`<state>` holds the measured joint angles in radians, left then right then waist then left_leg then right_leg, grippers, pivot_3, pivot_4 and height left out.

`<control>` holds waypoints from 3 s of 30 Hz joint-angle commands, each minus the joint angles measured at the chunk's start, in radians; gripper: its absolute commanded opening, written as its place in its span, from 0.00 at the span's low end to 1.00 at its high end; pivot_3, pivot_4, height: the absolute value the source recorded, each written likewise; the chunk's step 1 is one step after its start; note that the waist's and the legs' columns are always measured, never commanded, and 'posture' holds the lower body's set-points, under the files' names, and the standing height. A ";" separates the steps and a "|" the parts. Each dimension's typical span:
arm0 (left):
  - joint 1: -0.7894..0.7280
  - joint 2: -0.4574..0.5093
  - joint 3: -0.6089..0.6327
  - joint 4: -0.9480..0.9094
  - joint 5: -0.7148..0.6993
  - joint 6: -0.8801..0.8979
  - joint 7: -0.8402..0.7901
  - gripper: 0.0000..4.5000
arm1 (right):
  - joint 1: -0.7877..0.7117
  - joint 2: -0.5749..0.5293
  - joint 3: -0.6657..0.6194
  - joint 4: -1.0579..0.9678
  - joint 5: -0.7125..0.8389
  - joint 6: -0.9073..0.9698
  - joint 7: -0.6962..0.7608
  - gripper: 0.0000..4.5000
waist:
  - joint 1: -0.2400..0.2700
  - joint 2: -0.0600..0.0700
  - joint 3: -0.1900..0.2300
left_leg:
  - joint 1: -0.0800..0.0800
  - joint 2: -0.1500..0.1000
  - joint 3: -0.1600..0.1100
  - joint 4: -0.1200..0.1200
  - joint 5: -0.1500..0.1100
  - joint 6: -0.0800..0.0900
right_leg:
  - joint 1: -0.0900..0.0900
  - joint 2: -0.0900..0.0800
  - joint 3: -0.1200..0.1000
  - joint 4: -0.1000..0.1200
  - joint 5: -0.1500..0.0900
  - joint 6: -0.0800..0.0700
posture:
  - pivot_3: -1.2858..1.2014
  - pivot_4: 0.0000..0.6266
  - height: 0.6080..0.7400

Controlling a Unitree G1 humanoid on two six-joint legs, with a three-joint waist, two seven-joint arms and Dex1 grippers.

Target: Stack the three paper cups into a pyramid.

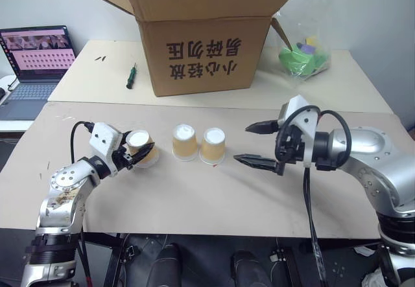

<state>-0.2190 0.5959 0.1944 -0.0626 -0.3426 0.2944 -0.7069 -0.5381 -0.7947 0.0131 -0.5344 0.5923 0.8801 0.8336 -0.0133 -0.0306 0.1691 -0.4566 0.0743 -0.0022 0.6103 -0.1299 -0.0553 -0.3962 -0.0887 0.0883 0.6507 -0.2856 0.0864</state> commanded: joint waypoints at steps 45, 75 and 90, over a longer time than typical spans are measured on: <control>-0.793 -0.108 -0.284 0.395 -0.052 0.161 -0.481 0.62 | 0.097 -0.006 -0.073 -0.066 -0.042 -0.046 -0.127 1.00 | -0.001 -0.002 0.001 | -0.002 -0.002 -0.005 0.004 0.000 0.000 | 0.003 0.000 -0.003 0.000 0.001 0.003 | 0.52 0.24 0.74; -0.749 -0.089 -0.206 0.241 -0.090 0.255 -0.402 1.00 | 0.067 -0.005 -0.062 -0.013 -0.039 -0.067 -0.099 1.00 | -0.001 -0.002 0.001 | -0.002 -0.002 -0.005 0.004 0.000 0.000 | 0.003 0.000 -0.003 0.001 0.001 0.003 | 0.52 0.24 0.74; -0.509 -0.075 0.162 -0.049 -0.051 0.438 0.289 1.00 | 0.069 0.002 -0.087 0.153 -0.143 -0.110 -0.170 1.00 | -0.009 -0.001 0.001 | 0.007 -0.002 -0.005 0.004 0.000 0.000 | 0.008 0.000 -0.002 0.007 0.000 0.004 | 0.52 0.24 0.74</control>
<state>-0.7692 0.5219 0.3074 -0.0416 -0.4582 0.7795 -0.5243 -0.4711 -0.7850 -0.0213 -0.4100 0.4873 0.8043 0.7013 -0.0223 -0.0320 0.1701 -0.4501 0.0719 -0.0074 0.6149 -0.1295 -0.0553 -0.3884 -0.0891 0.0867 0.6580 -0.2858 0.0898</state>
